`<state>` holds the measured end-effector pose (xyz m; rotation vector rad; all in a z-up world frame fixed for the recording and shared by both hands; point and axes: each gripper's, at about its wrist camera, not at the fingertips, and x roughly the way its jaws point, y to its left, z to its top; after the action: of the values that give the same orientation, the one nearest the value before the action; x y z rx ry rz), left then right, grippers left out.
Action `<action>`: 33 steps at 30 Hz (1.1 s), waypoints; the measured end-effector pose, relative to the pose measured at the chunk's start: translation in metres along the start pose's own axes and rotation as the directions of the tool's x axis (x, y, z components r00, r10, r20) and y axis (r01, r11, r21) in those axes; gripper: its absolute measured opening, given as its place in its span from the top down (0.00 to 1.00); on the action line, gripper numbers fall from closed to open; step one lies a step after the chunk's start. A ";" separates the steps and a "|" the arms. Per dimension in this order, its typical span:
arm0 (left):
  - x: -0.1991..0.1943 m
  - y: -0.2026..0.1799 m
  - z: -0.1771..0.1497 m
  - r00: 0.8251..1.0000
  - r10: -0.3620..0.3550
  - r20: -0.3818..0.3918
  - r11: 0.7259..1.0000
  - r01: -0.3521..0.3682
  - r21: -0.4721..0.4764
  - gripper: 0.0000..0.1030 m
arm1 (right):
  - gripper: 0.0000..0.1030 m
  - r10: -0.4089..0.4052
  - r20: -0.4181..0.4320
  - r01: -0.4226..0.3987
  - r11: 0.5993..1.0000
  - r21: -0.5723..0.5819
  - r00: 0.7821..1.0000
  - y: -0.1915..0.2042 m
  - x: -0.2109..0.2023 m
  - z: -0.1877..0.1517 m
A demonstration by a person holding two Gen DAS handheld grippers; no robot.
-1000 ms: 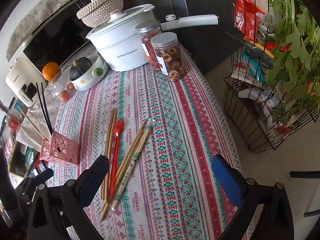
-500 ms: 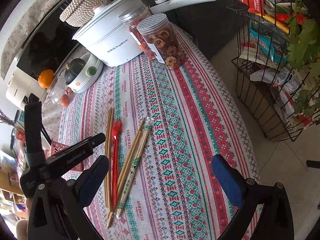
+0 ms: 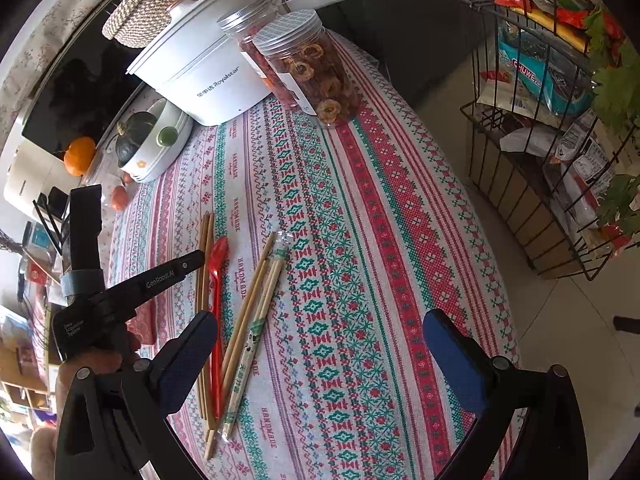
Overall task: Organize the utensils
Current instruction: 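Grasp a pair of wooden chopsticks on the cloth with the left tool, then lift the wooden chopsticks with the left tool while the right tool grasps another wooden chopstick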
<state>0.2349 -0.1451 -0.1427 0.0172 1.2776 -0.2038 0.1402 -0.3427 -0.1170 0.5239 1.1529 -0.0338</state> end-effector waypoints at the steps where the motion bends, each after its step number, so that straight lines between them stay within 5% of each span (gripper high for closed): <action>1: 0.000 -0.001 0.001 1.000 0.006 0.004 1.000 -0.006 0.002 0.87 | 0.00 0.001 -0.005 -0.001 1.000 0.005 1.000 -0.002 0.001 0.000; 8: 0.005 -0.023 0.008 0.999 0.051 -0.001 0.997 -0.051 0.065 0.90 | 0.00 0.007 -0.016 -0.007 1.000 0.007 1.000 -0.003 0.001 -0.001; 16: -0.049 -0.036 -0.026 0.991 -0.011 0.133 0.990 -0.008 0.143 0.90 | 0.00 0.026 -0.015 -0.026 1.000 -0.003 1.000 0.004 -0.002 -0.002; 33: -0.170 0.060 -0.120 0.905 -0.217 0.365 0.966 0.145 0.214 0.90 | 0.00 0.014 -0.019 -0.016 0.993 -0.115 1.000 0.037 -0.009 -0.023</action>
<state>0.0844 -0.0471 -0.0219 0.0129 0.8608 -0.4630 0.1276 -0.3032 -0.1021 0.4309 1.1608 0.0504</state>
